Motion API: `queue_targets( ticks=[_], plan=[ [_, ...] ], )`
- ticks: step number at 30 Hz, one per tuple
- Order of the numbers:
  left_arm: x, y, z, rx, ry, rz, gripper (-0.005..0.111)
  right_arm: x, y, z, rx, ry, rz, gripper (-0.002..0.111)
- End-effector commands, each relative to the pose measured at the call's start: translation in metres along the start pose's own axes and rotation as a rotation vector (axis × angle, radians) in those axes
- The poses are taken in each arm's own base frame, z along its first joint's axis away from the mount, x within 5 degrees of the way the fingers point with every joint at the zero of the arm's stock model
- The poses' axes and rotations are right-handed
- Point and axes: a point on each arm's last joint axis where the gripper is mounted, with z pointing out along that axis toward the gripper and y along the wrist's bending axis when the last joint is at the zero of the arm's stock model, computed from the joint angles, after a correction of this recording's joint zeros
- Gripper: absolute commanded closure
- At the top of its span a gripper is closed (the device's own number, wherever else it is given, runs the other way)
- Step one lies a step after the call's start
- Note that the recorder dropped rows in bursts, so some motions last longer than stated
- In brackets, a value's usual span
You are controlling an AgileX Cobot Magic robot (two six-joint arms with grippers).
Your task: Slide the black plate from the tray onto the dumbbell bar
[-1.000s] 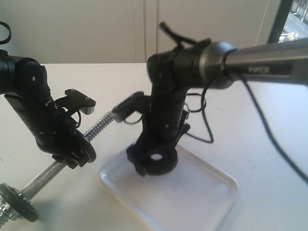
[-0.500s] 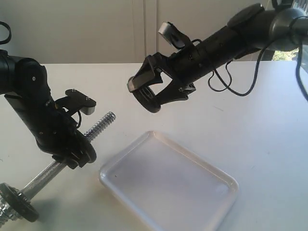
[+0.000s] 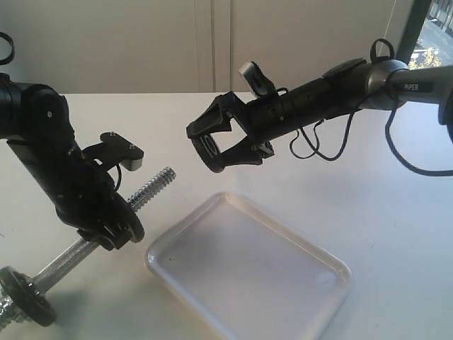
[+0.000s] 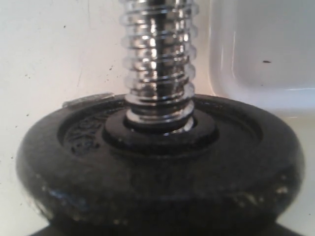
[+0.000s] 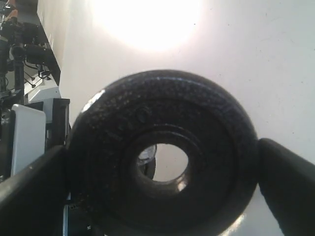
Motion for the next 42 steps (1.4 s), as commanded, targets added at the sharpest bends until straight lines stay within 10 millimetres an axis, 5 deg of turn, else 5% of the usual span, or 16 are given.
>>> queue_targets(
  ticks=[1,30,42],
  plan=[
    [-0.008,-0.006,-0.016,0.025,-0.102,0.019,0.107,-0.007,0.019,-0.003,-0.082,-0.032,-0.022,0.108],
    [-0.011,-0.005,-0.017,0.008,-0.134,0.020,0.107,0.007,0.036,0.030,-0.079,0.065,-0.130,0.108],
    [-0.011,-0.005,-0.017,0.008,-0.134,0.020,0.107,0.009,0.016,0.041,-0.115,0.050,-0.052,0.108]
  ],
)
